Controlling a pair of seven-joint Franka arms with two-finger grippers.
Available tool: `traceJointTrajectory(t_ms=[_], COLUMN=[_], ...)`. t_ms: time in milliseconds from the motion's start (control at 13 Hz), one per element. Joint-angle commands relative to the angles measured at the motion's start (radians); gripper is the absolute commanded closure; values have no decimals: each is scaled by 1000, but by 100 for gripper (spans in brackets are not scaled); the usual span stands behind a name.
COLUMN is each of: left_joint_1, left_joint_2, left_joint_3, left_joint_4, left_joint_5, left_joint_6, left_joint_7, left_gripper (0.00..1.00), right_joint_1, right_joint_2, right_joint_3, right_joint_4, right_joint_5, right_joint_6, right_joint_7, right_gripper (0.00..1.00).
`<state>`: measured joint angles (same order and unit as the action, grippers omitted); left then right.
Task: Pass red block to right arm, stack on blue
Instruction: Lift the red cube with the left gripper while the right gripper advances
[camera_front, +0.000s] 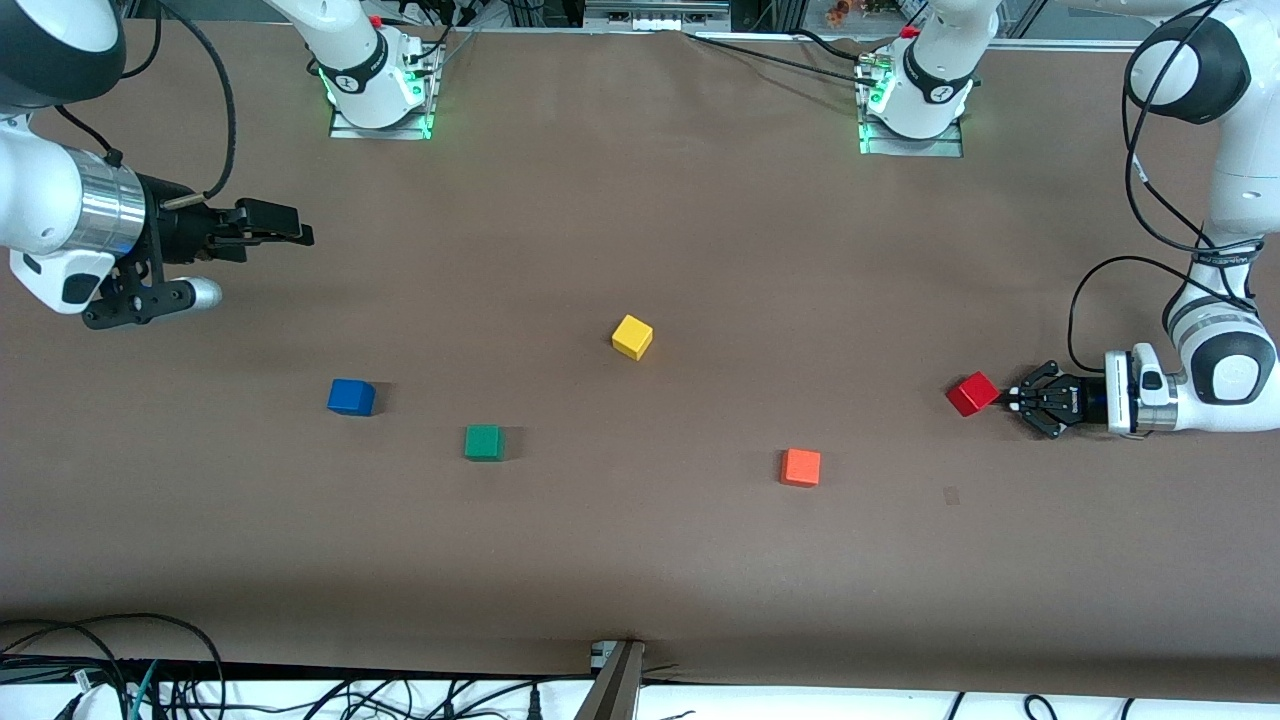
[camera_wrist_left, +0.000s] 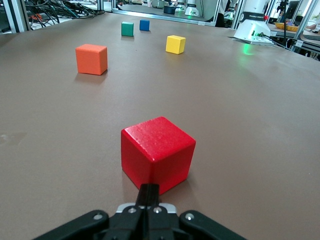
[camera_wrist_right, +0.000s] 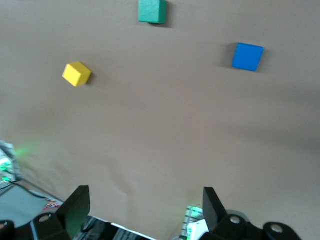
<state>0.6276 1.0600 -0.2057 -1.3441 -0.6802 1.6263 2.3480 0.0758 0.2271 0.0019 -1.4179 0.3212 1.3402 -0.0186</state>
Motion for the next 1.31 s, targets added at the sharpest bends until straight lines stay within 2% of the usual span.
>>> traceJointTrajectory(t_ms=[0, 77, 232, 463, 695, 1004, 1158, 1235], left_joint_1=[-17, -17, -8, -17, -52, -71, -69, -68], left_joint_2=[18, 20, 20, 21, 32, 41, 41, 41], left_joint_3=[5, 6, 6, 6, 6, 6, 6, 8], left_joint_4=[23, 20, 11, 8, 8, 8, 8, 8], left_joint_5=[-38, -44, -53, -90, -137, -140, -137, -133], left_joint_6=[-12, -26, -40, -39, -31, -26, -26, -28], left_joint_7=[13, 19, 46, 62, 51, 54, 63, 65], left_gripper=[8, 0, 0, 0, 0, 0, 0, 9], right_joint_1=[-43, -47, -50, -88, -93, -102, -103, -103], right_joint_2=[18, 35, 63, 98, 126, 147, 161, 163], right_joint_3=[3, 3, 3, 3, 3, 3, 3, 3], right_joint_4=[0, 0, 2, 2, 2, 4, 4, 4], right_joint_5=[74, 76, 99, 192, 229, 271, 320, 331], right_joint_6=[-32, -41, -42, -42, -23, -12, -12, -10], right_joint_7=[-21, -41, -118, -124, -124, -124, -126, -126], right_gripper=[0, 0, 0, 0, 0, 0, 0, 0])
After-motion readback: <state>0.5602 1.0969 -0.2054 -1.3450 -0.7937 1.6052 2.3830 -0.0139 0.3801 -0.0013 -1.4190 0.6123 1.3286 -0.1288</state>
